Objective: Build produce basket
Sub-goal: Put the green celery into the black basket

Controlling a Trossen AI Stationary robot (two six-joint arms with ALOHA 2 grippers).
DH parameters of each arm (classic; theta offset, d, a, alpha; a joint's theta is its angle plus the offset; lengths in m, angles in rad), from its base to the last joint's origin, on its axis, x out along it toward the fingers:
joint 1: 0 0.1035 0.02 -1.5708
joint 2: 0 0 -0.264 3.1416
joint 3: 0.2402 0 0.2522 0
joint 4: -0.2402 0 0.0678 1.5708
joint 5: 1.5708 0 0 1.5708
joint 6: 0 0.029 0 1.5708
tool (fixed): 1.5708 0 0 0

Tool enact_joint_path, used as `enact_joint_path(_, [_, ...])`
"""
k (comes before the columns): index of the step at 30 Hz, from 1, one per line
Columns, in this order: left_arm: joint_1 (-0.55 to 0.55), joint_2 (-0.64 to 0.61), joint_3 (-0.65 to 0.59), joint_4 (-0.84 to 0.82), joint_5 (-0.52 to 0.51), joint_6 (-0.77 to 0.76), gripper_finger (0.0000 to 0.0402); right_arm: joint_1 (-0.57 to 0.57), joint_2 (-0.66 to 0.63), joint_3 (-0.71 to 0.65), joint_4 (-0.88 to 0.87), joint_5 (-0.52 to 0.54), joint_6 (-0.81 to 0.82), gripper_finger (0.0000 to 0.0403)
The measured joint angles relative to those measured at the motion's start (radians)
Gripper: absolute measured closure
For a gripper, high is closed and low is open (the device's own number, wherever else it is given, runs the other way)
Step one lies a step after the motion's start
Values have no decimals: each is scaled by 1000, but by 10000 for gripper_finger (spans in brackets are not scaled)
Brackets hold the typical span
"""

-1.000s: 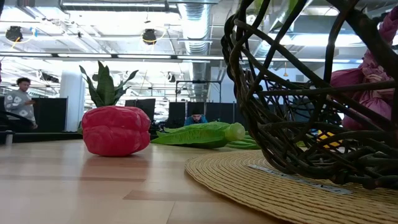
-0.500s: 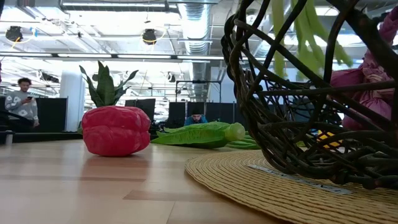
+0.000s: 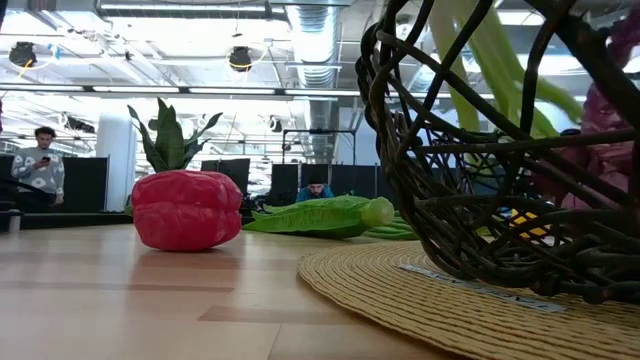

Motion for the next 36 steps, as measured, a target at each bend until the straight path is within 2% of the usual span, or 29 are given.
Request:
enact_joint_path(4, [0,0,0,-2,0,-4,242,-42,-26,32,-2,69,-90,369])
enact_joint_path(9, [4,0,0,-4,-1,-3,242,-74,-40,126,0,206,-273,369])
enact_joint_path(13, [15,0,0,-5,-1,-6,242,-93,-41,172,0,225,-319,369])
enact_joint_path(19, [32,0,0,-27,0,-18,242,-80,-30,140,0,122,-209,369])
enact_joint_path(24, [37,0,0,-57,25,-41,242,-45,-27,-15,0,62,-60,369])
enact_joint_path(30, [37,0,0,-58,32,-65,242,-48,9,-185,3,10,-29,369])
enact_joint_path(36, [37,0,0,-58,32,-85,242,-41,73,-251,-1,-72,-28,369])
